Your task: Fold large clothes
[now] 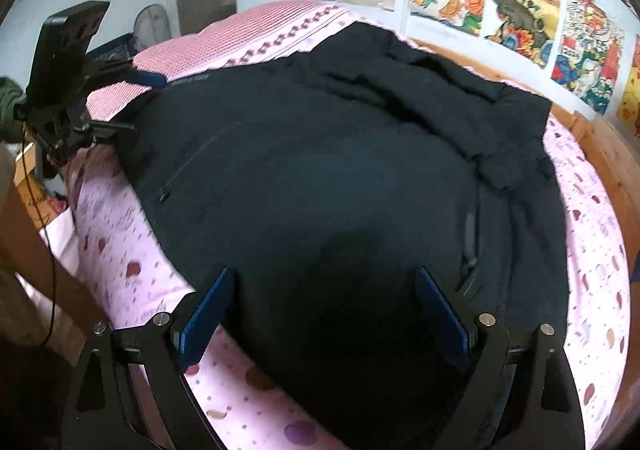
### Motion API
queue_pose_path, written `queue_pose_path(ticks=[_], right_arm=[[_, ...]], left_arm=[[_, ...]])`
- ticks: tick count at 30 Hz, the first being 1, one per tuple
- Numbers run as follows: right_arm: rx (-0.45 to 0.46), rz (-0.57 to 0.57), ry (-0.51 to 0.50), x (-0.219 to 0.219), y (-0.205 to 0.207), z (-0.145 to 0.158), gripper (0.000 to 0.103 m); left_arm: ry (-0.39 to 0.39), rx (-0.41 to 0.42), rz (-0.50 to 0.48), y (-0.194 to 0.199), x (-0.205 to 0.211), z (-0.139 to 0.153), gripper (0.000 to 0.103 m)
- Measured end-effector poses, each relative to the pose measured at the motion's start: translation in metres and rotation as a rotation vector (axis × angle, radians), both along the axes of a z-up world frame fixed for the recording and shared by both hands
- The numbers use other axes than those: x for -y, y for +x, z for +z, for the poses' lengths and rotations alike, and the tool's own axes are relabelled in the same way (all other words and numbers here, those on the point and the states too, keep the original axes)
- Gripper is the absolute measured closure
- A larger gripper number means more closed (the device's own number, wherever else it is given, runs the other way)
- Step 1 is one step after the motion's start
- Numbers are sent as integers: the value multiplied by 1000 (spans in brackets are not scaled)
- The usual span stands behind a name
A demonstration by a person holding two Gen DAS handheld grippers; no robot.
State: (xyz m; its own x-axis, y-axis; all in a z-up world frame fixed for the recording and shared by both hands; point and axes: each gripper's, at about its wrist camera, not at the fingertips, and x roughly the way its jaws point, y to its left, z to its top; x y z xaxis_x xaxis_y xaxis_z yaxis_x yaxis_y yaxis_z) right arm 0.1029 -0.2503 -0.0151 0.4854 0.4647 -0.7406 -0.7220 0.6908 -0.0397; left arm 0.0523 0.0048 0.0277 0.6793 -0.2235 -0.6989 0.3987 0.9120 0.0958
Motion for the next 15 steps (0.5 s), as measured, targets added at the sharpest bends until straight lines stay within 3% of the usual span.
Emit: queue_pose_path(ticks=[7,15], right_arm=[[4,29,-42,-2,-11,-4,14],[1,45,-72,-4,-14,-8,11]], left_arm=[[65,-27,-66,-21,8,-16,1],[146,-21,-68,-31,9,-30,1]])
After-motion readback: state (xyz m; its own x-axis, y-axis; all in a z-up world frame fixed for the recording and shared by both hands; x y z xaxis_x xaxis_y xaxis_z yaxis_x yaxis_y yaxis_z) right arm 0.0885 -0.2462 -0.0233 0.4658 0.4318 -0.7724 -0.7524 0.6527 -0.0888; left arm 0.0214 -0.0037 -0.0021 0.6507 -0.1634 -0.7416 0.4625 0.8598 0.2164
